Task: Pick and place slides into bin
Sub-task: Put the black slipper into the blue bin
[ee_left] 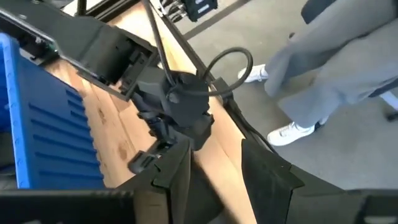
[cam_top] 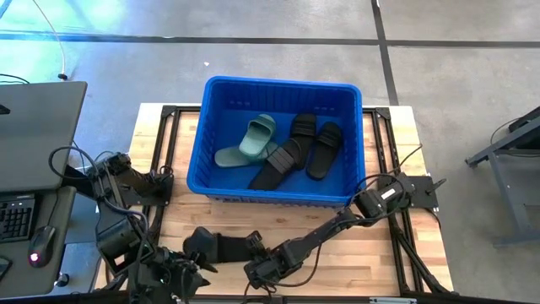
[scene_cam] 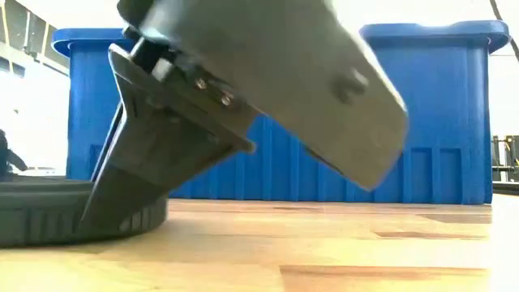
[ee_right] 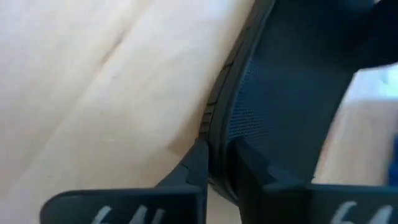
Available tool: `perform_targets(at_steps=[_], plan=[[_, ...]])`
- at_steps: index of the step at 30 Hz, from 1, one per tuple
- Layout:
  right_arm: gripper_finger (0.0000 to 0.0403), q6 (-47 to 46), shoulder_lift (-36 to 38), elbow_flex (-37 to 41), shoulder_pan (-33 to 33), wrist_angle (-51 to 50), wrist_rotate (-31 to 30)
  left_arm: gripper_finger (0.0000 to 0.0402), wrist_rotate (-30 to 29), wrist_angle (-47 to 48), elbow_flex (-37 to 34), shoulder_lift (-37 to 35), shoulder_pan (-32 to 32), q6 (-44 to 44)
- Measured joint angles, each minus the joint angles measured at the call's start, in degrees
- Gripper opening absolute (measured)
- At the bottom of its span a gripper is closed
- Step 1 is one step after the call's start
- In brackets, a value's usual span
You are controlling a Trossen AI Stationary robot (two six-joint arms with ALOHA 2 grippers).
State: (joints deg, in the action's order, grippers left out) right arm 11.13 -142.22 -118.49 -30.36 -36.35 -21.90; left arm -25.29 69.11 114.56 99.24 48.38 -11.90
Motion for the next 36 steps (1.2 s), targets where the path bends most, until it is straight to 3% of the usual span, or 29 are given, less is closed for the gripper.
perform_targets(at_steps=[7, 11, 16, 18, 21, 24, 27, 33, 36], plan=[[0.0006, -7.9, 0.2, -16.5, -5.1, -19.6, -13.9, 0.0121, 0.0, 0.1, 0.0, -0.4, 0.0, 1.1], [0.0006, -11.6, 9.5, -11.1, -9.0, -18.7, -18.6, 0.0116, 0.1, 0.3, 0.0, -0.4, 0.0, 1.1], [0.0004, -16.8, 18.3, -10.9, -13.8, -19.4, -21.7, 0.0117, 0.2, 0.5, 0.0, -0.4, 0.0, 1.2], [0.0003, -14.7, 21.0, -10.9, -15.6, -19.6, -24.9, 0.0118, 0.2, 0.5, 0.0, -0.4, 0.0, 1.4], [0.0002, -8.9, 24.6, -10.9, -17.4, -20.3, -34.9, 0.0116, -0.8, 0.4, 0.0, -0.4, 0.0, 3.0], [0.0002, -1.7, 27.0, -10.9, -15.6, -21.0, -41.3, 0.0115, -3.9, 0.4, 0.0, -0.4, -0.1, 5.2], [0.0001, -1.1, 28.9, -10.9, -11.4, -22.4, -39.7, 0.0117, -8.4, -0.2, 0.1, -0.4, -1.1, 6.8], [0.0001, -9.9, 30.1, -10.8, 3.4, -34.6, -25.2, 0.0116, -8.6, -0.1, 0.7, -0.4, -2.9, 9.5], [0.0, -11.2, 29.9, -8.6, 12.2, -35.2, -16.7, 0.0116, -8.4, 0.1, 0.7, -0.4, -3.7, 9.1]])
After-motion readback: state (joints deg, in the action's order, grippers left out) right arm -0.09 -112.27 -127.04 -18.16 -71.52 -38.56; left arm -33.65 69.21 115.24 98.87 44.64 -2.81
